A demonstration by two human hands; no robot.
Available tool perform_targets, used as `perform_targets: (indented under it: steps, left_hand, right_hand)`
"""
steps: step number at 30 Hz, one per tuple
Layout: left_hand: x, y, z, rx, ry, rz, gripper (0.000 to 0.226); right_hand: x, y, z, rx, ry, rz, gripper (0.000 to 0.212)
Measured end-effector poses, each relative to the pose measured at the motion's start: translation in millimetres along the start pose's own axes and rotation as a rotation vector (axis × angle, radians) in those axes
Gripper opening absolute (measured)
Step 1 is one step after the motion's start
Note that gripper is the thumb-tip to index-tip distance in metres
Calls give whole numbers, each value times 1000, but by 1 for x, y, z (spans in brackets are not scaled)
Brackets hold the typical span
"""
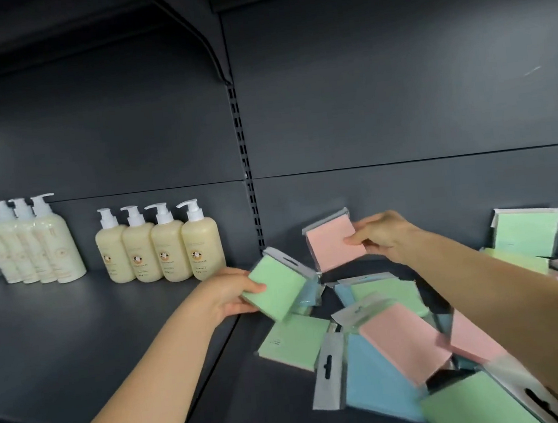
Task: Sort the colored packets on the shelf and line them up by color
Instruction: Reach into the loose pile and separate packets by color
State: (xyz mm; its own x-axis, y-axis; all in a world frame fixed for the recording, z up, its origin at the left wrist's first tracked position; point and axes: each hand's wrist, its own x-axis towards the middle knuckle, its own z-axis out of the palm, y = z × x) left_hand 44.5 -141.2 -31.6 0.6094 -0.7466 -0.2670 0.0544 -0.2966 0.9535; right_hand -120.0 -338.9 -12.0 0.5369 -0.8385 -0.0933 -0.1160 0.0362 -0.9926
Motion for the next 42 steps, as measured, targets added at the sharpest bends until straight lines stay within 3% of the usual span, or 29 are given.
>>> perform_targets:
  steps: [5,10,13,26,31,39,42]
  left_hand:
    - [-27,6,27,-377,25,61,10]
    - [-66,13,73,-448,19,137,28]
    - [-95,14,103,-479,7,157,10]
    - [-226,-9,231,-411,-84,211,11]
    - [-254,-1,263,-354,-101,221,17]
    - [-277,17,363,-358,-217,233,33]
    - [-277,20,413,-357,-271,235,15]
  right_hand:
    - [-40,-12,-37,60,53,-115,35]
    - [-94,-14,-85,41,87,-141,15]
    - [-130,-8,-119,77,129,-224,17]
    - [-294,21,-246,24,292,-246,15]
    - [-328,19,-286,51,299,-269,17]
    - [-364,42,-391,50,469,-282,21]
    - [-377,51,-444,41,518,-277,20]
